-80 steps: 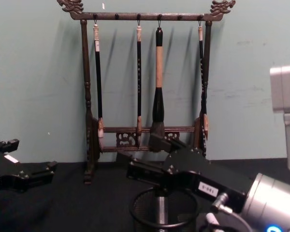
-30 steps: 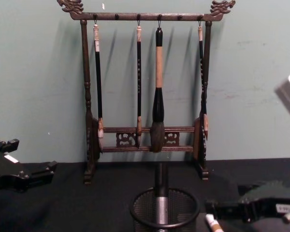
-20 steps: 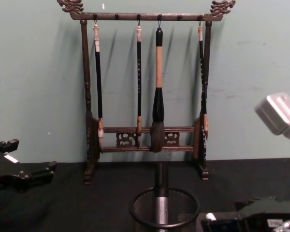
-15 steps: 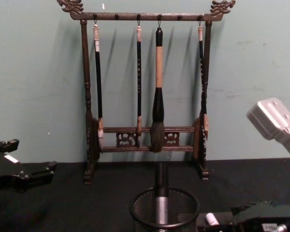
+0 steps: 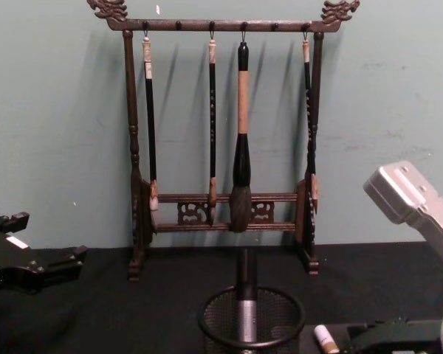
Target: Pick up the water-based marker from the table and place it into the pen holder.
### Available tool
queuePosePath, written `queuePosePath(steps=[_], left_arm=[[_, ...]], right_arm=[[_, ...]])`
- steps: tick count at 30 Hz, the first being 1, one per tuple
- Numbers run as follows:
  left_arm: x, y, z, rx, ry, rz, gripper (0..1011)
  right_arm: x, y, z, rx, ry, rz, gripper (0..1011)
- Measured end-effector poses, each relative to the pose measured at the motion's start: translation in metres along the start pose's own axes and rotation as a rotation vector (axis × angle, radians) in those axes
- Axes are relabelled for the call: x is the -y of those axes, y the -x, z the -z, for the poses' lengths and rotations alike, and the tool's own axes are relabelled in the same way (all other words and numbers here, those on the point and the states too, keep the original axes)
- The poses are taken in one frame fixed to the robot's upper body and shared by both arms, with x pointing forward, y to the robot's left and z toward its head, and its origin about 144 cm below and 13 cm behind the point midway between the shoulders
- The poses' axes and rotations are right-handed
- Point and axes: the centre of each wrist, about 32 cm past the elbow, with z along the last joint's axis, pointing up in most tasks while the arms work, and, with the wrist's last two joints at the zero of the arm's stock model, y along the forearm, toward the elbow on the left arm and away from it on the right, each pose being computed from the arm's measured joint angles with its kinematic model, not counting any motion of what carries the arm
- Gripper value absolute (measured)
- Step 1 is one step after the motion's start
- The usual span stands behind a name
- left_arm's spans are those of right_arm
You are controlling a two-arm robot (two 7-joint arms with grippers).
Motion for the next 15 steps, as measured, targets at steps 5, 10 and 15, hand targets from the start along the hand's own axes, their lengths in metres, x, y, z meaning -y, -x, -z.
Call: queuePosePath(steps=[5,10,15], left_arm=[[0.0000,0.0000,0.0000,0.000,0.000,0.000,1001],[0.0000,0.0000,0.0000,0.000,0.000,0.000,1001],[0.0000,0.0000,0.0000,0.000,0.000,0.000,1001]], right_arm=[[-0.0002,0.0006,0.0017,-0.006,0.004,-0.002,1002],[0.0001,0.0008,0.0040,-0.010,0.007,-0.005,1002],[0.0005,0.0011,0.0059,-0.012,0.011,-0.007,1002]])
